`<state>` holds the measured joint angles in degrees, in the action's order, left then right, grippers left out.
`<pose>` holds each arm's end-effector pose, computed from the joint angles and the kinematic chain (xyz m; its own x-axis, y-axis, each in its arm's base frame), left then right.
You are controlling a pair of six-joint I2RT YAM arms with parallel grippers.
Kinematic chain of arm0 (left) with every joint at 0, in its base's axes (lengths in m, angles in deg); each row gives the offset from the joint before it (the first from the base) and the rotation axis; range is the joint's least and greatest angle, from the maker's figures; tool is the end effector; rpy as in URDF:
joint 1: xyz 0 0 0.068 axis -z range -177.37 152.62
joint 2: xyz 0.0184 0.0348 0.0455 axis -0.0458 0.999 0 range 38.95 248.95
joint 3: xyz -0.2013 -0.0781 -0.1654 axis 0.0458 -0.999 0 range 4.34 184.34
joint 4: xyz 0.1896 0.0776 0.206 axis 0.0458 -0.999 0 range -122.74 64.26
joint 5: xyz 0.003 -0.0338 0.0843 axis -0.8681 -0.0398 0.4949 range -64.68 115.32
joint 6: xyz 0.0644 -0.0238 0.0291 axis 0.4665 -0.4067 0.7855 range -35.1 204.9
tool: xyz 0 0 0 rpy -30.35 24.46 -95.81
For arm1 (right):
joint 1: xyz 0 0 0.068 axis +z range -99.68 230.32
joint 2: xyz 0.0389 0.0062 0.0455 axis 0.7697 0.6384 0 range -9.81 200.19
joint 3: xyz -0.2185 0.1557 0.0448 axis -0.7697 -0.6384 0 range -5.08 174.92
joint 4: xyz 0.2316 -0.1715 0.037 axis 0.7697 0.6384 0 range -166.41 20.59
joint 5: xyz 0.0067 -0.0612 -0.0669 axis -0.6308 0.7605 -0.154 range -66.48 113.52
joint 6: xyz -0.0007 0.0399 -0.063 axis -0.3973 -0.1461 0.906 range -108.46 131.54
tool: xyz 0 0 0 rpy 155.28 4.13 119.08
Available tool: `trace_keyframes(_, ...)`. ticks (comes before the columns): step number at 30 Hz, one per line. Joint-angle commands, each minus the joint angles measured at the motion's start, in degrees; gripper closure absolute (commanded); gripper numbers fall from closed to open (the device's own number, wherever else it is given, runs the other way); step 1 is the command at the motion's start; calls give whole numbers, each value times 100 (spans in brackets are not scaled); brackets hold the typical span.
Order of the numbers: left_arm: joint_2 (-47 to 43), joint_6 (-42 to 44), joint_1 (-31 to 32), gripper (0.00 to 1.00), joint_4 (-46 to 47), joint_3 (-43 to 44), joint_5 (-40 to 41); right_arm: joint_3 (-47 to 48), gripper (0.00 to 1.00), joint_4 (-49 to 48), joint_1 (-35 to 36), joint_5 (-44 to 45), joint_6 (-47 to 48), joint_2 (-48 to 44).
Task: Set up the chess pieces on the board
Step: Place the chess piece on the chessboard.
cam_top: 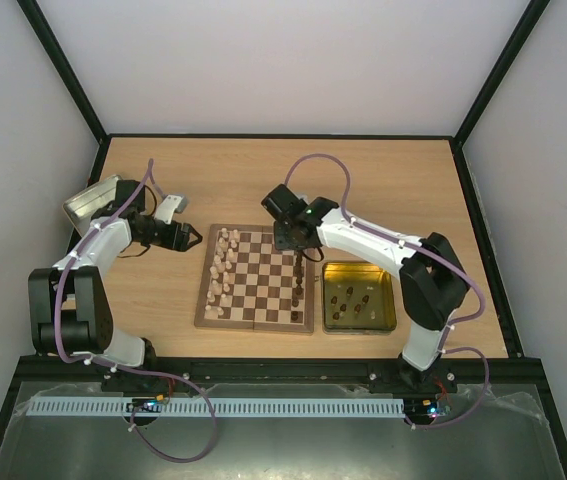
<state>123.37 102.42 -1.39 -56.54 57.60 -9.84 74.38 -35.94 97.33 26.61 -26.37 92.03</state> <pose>0.3219 -0.0134 0.1735 -0.7757 0.1923 -0.6011 0.4679 0.8144 -0.3432 0.2850 0.3006 0.2000 -0.9172 -0.0841 -0.3895 -0.1902 0.9513 0.2424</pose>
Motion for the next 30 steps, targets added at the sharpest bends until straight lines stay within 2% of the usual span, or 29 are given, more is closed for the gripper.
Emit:
trace_keyframes(1, 25, 29, 32, 31, -96, -17, -157, 254, 97, 110, 29, 20, 123, 249)
trace_keyframes(30, 14, 50, 32, 31, -85, -17, -141, 433, 90, 164, 29, 43, 130, 967)
